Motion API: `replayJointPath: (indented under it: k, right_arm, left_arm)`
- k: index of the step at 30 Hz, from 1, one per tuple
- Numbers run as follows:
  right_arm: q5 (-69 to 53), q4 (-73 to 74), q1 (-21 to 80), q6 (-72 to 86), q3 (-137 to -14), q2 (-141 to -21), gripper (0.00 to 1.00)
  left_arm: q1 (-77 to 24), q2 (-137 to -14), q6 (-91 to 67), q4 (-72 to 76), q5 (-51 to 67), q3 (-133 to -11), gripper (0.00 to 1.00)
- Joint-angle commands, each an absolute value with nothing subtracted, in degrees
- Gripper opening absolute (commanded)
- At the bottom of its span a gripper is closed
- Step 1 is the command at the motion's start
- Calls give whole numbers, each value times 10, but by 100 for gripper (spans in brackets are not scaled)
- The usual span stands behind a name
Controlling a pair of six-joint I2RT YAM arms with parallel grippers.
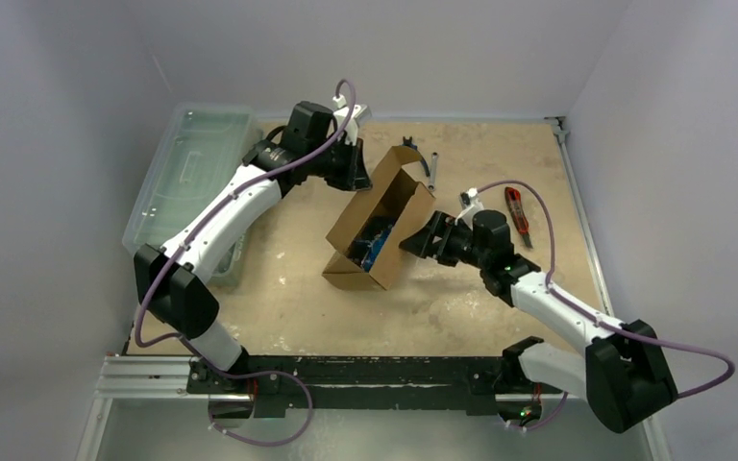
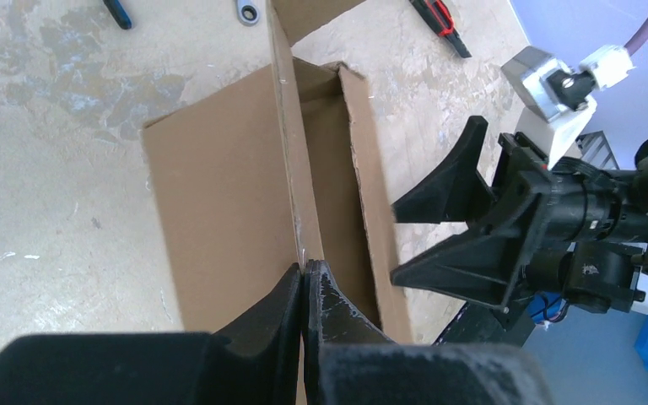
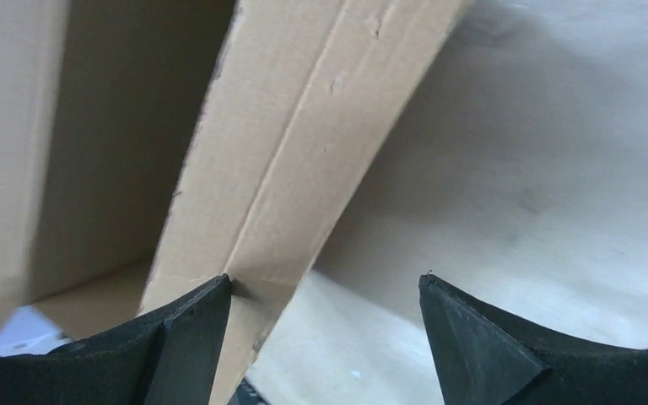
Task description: Unpack the express box
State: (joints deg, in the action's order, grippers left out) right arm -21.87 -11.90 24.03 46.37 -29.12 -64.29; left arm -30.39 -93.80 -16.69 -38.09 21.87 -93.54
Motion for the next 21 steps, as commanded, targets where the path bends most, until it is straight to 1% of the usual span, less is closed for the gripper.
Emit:
replayJointPath:
  k: [1,6,10,14,17,21]
  right_arm:
    - [-95,52,237,370,-295,-629,85]
    - [-23,136,236,330,-321,-593,88]
    - [-5,172,237,316,-352,-562,89]
    - [-74,177,243,309,-415,-557,87]
    - [-142,144,253,325,-460,-552,86]
    - [-211,58,262,370,-473,-589,75]
  left_arm:
    - [-301,-916,-146,-385,211,-949,0]
    - [-301,-915,-140,-395,210,-968,0]
    - [-301,-915,-134,-403,211,-979,0]
    - [-300,-915,-141,-403,221,-985,0]
    - [-300,-910,-150,-394,231,-982,0]
    - [-301,-899,-158,-386,227,-977,0]
